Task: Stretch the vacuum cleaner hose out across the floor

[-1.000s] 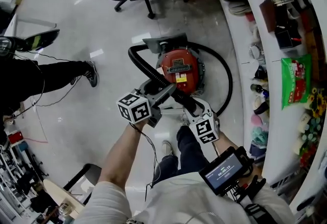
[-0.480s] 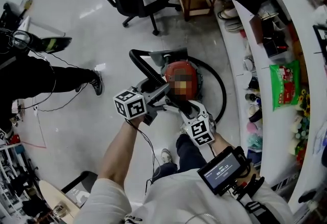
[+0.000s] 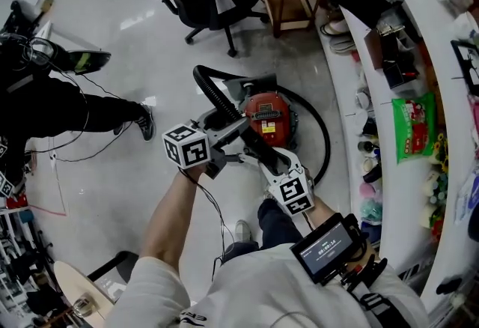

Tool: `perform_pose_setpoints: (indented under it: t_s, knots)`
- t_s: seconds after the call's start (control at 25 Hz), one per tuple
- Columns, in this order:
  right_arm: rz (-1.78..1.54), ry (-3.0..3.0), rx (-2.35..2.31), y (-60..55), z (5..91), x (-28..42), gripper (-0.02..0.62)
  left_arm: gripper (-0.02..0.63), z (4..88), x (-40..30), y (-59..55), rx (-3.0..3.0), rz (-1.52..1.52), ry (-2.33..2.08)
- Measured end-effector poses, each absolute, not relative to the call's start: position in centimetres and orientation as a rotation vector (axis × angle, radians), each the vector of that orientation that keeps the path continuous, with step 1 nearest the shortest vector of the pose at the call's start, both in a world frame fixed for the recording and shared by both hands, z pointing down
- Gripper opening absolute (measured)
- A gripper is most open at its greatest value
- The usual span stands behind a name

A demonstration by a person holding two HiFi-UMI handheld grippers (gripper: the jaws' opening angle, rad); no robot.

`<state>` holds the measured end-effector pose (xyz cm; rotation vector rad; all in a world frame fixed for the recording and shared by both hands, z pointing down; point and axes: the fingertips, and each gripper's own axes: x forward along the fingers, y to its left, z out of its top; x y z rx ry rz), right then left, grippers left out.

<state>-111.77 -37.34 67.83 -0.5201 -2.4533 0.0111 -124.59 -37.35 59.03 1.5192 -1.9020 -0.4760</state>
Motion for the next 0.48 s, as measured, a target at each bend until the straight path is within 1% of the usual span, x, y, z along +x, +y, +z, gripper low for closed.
perform_pose_setpoints:
  t_s: [0.28,0.48]
  knots:
    - [0.086,-2.536,-0.476,-37.6,62.8,-111.2,0.170,0.291,53.3,-123.6,-39.3,1.679,-0.480,-1.863]
    - [0.127,-2.574,-0.457,-37.4,59.9,-109.4,0.169,0.291,50.2,-121.5,-40.1,1.777,-0.475,-1.823]
